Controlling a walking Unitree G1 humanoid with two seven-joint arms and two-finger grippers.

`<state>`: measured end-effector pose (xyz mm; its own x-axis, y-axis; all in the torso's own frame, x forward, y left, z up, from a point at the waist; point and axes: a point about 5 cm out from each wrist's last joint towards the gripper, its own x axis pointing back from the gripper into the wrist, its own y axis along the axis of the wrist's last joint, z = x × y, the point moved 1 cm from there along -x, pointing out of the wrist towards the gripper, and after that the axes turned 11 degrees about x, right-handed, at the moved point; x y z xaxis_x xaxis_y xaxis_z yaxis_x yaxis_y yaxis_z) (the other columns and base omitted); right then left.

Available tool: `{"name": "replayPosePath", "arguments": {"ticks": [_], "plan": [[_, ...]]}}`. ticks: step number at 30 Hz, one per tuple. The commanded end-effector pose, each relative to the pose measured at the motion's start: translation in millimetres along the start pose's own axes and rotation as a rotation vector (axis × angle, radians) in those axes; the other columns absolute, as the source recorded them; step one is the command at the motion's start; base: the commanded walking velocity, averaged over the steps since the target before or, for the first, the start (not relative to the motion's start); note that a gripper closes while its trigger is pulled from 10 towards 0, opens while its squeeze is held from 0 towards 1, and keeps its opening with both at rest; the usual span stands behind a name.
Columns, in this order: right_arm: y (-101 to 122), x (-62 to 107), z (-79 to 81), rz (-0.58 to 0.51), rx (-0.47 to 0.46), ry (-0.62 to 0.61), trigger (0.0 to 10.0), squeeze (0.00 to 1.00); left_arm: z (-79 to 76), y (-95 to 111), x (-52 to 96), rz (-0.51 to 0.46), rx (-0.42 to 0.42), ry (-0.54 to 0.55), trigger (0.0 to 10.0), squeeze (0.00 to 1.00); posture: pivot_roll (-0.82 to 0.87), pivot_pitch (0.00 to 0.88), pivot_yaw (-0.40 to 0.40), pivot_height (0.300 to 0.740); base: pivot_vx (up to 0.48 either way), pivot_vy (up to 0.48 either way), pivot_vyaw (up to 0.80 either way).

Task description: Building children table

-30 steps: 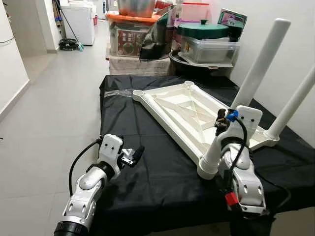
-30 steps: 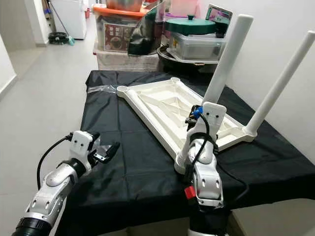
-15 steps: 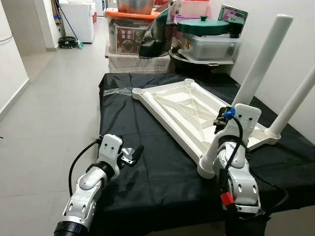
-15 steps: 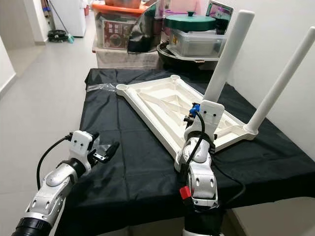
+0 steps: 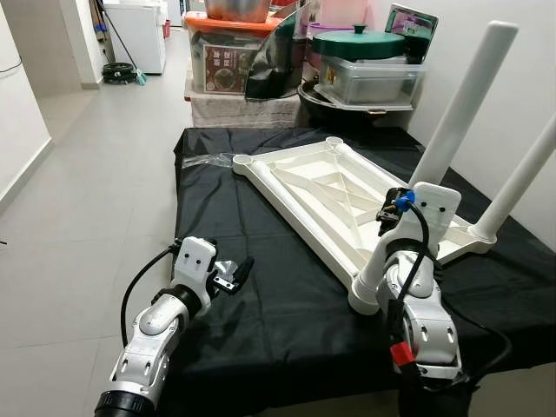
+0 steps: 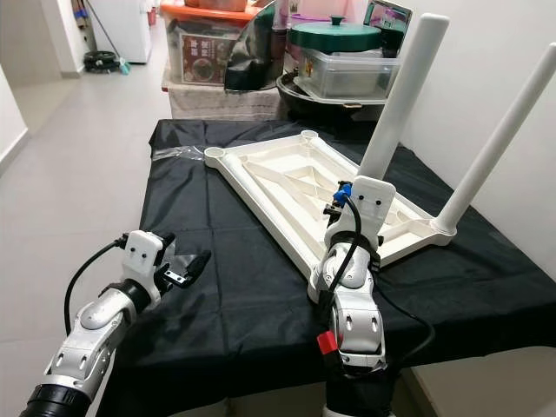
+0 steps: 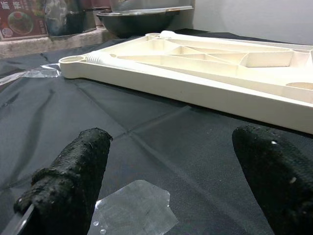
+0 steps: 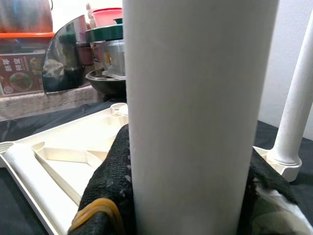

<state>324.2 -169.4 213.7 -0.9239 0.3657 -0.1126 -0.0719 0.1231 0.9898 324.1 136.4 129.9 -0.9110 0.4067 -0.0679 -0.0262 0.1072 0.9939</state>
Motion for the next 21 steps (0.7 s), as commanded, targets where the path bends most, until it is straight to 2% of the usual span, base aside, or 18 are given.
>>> {"name": "replayPosePath", "arguments": {"ticks": [1,21], "plan": [[-24.6,1.4,-2.3,0.116,0.039,0.009,10.0,0.0,1.1,-3.5,-0.2,0.016,-0.009,-0.004,10.0,0.0,0.01,0.0,-0.077,0.74,0.0,0.0,0.0],[-15.8,2.2,-2.6,0.142,0.047,0.086,10.0,0.0,-0.2,-5.2,-2.1,0.017,-0.004,-0.008,10.0,0.0,0.0,0.0,-0.081,0.74,0.0,0.0,0.0]]}}
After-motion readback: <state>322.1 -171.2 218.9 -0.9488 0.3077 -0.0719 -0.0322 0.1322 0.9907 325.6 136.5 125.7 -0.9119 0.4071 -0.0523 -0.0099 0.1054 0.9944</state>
